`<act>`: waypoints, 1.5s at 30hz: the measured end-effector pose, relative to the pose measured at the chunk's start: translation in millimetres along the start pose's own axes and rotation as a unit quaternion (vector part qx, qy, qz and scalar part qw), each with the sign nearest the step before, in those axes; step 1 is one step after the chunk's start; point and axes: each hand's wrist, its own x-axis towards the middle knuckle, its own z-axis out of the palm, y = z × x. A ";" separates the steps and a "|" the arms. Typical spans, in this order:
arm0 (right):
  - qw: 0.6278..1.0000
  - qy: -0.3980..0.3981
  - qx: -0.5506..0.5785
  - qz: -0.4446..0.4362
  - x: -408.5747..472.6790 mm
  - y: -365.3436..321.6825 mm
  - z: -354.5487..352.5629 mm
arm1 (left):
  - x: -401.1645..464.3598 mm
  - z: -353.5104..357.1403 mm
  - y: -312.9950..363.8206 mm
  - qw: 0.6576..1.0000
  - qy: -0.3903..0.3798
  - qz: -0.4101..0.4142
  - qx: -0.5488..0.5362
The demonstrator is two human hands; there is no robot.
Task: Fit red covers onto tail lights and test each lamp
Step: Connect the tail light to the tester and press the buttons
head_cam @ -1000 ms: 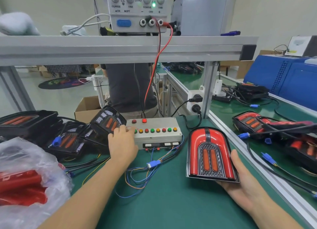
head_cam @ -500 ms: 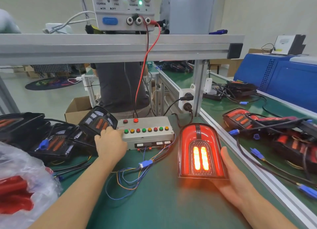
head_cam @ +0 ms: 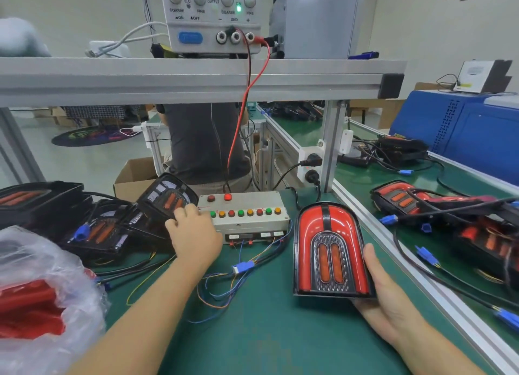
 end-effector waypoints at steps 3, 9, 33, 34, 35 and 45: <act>1.000 0.001 0.014 0.001 -0.5 -0.3 0.0 | -11.4 2.2 32.0 0.997 0.009 0.065 -0.051; 1.000 -0.012 0.025 0.009 -1.9 0.0 -3.1 | -14.9 -1.6 85.0 0.981 -0.123 0.072 -0.128; 0.999 -0.013 0.040 0.007 2.9 0.9 0.1 | -14.7 6.8 86.2 0.980 -0.166 0.051 -0.100; 0.999 -0.012 0.040 0.007 3.4 1.0 -0.3 | -14.8 7.8 86.2 0.980 -0.164 0.051 -0.097; 0.999 -0.009 0.040 0.007 3.9 1.3 -0.7 | -14.1 8.1 86.3 0.980 -0.163 0.051 -0.099; 0.999 0.012 0.039 0.012 1.7 0.4 -1.0 | -11.5 6.7 89.3 0.978 -0.165 0.037 -0.125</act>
